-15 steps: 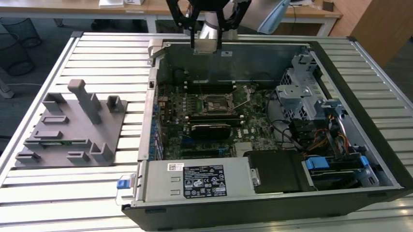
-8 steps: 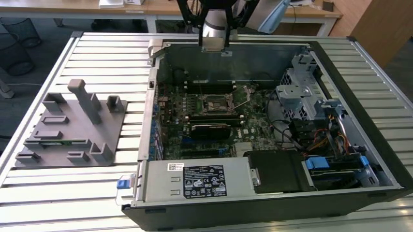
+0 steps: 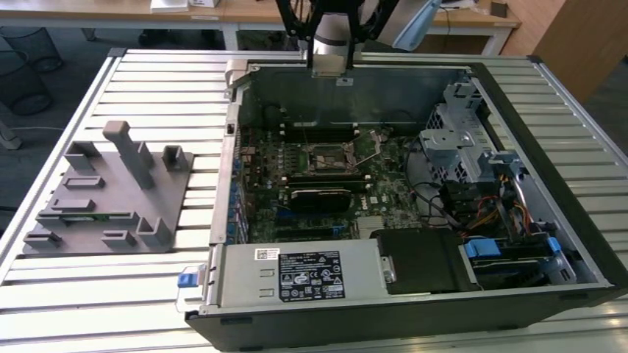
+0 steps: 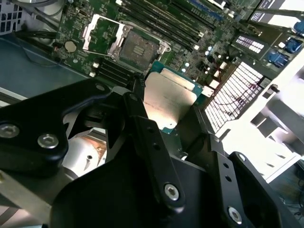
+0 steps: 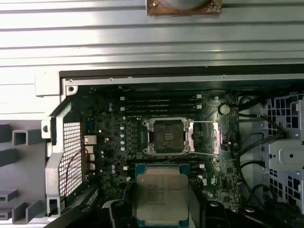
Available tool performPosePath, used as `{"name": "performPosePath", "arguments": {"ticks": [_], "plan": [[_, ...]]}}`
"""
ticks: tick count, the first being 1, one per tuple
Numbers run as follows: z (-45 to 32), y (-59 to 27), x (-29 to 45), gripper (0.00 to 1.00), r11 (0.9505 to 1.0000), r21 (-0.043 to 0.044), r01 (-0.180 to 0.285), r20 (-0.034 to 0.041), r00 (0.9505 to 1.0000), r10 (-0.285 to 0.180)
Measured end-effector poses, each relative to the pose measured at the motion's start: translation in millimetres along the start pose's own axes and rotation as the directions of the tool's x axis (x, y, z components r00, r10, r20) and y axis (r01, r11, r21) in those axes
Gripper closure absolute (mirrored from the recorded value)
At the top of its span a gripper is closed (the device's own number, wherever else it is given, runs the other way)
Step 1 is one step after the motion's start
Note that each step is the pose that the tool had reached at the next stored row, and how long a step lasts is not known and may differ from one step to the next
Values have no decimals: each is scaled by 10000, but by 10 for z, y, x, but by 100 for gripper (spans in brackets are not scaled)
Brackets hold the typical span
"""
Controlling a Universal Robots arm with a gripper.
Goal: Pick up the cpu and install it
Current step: 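Pick up the cpu and move it towards the insertion slot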
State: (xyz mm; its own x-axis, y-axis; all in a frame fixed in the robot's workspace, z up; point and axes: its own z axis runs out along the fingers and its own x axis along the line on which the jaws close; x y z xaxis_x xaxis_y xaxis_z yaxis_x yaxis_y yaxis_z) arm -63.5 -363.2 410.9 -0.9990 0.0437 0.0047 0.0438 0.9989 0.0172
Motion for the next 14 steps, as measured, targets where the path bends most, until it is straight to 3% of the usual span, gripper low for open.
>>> {"name": "performPosePath", "arguments": {"ticks": [14], "plan": [[17, 8, -210, 47, 10000, -4, 6, -27, 10000, -6]]}}
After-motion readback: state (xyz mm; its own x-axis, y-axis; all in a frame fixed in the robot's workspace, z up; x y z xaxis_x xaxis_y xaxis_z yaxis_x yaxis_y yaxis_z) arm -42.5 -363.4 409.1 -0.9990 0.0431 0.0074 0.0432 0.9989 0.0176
